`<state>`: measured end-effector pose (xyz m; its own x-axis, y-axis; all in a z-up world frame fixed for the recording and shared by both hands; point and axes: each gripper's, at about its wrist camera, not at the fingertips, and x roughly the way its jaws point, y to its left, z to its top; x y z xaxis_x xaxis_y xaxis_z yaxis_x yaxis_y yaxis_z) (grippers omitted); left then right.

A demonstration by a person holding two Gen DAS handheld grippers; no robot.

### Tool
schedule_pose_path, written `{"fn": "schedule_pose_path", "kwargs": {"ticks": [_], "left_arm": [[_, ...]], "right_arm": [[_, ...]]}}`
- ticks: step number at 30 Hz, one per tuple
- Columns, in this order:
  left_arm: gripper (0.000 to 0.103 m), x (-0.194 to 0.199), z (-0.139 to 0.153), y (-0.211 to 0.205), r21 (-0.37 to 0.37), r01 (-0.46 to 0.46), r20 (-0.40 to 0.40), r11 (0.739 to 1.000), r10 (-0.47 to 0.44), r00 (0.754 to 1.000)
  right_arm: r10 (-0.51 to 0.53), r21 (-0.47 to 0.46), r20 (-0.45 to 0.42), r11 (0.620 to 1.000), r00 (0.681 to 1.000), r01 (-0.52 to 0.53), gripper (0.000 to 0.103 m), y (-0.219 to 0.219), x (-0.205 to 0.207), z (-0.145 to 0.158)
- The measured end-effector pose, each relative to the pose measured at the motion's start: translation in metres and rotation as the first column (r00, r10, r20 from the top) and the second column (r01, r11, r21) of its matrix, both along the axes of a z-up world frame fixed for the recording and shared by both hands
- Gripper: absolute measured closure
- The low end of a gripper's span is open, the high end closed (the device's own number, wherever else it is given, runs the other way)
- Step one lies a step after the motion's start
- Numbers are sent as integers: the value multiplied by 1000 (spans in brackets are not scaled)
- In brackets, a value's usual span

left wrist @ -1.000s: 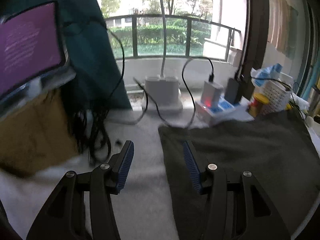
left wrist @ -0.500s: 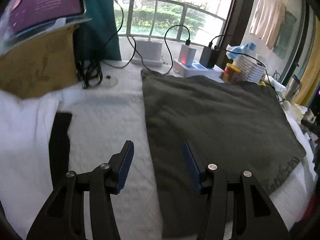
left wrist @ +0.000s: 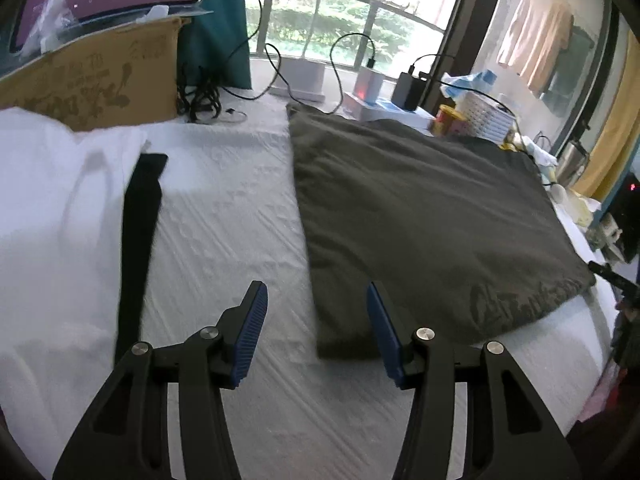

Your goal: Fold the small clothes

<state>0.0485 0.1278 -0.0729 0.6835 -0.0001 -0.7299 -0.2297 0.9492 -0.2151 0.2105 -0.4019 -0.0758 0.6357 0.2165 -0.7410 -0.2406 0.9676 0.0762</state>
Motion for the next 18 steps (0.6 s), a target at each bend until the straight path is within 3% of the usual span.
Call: {"fn": "schedule_pose_path", "kwargs": {"ticks": [5, 10, 11, 12, 13, 14, 18], "left_arm": [[48, -1, -14, -10, -37, 32, -42, 999, -34, 999], [49, -1, -15, -21, 20, 59, -52, 998, -58, 997], [50, -1, -15, -21, 25, 65, -55, 998, -63, 996], [56, -1, -15, -22, 36, 64, -61, 997, -62, 996], [88, 0, -15, -21, 39, 68, -71, 997, -65, 995], [94, 0, -16, -20, 11, 84, -76, 996, -83, 994], [95, -6, -14, -23, 14, 88, -68, 996, -86, 994]], "right_arm": [[19, 15, -30, 1000, 999, -19, 50, 3, -7, -4], [37, 6, -37, 999, 999, -37, 50, 16, -14, -13], [37, -4, -29, 999, 999, -38, 57, 18, -15, -14], [32, -13, -22, 999, 999, -33, 72, 19, -15, -14], [24, -16, -17, 1000, 1000, -24, 76, 19, -15, -14], [33, -3, -20, 999, 999, -34, 87, 19, -16, -14], [60, -34, -7, 998, 998, -60, 91, 23, -23, -11]]}}
